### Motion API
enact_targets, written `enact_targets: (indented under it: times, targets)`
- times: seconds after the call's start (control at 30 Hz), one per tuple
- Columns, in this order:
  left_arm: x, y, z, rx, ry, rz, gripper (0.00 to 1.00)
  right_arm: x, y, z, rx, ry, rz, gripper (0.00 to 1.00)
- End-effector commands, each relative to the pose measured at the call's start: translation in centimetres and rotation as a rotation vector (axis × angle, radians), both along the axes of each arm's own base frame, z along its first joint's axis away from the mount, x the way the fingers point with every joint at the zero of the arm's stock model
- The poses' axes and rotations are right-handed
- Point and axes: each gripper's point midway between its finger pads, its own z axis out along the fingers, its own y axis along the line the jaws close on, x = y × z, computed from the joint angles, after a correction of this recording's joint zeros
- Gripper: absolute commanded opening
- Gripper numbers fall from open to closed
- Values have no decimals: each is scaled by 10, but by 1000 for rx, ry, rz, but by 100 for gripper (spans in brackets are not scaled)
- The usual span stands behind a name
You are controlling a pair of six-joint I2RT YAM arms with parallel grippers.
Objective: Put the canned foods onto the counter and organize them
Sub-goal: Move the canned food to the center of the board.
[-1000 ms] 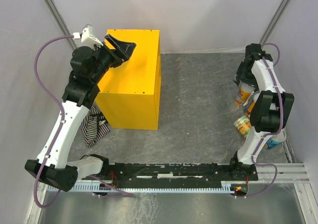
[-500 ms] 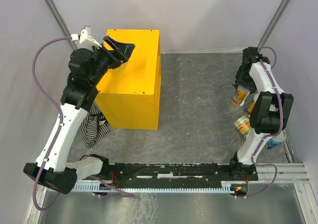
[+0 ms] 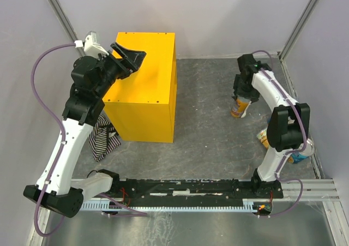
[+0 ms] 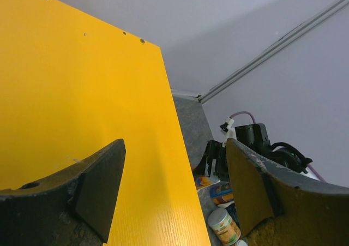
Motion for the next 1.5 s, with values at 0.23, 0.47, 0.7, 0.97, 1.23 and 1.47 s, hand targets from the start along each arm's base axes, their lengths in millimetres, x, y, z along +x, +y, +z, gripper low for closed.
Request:
enact_targets:
  times: [0.23, 0.47, 0.7, 0.97, 1.23, 1.47]
  targets:
    - [-29, 7, 22, -10, -29, -11, 79, -17, 120, 49, 48, -173, 223, 22]
    - [-39, 11, 11, -5, 5, -4, 78, -43, 170, 47, 30, -185, 344, 22]
    - [-49, 13, 3, -6, 25, -7, 78, -61, 181, 32, -51, -188, 398, 38]
    - [-54, 16, -7, 14, 59, 0, 78, -68, 188, 31, -19, -282, 449, 78]
    - [-54, 18, -15, 40, 83, 5, 78, -71, 195, 36, 19, -346, 508, 99]
    - [-58, 23, -12, 57, 73, 20, 78, -83, 183, 37, 32, -428, 474, 100]
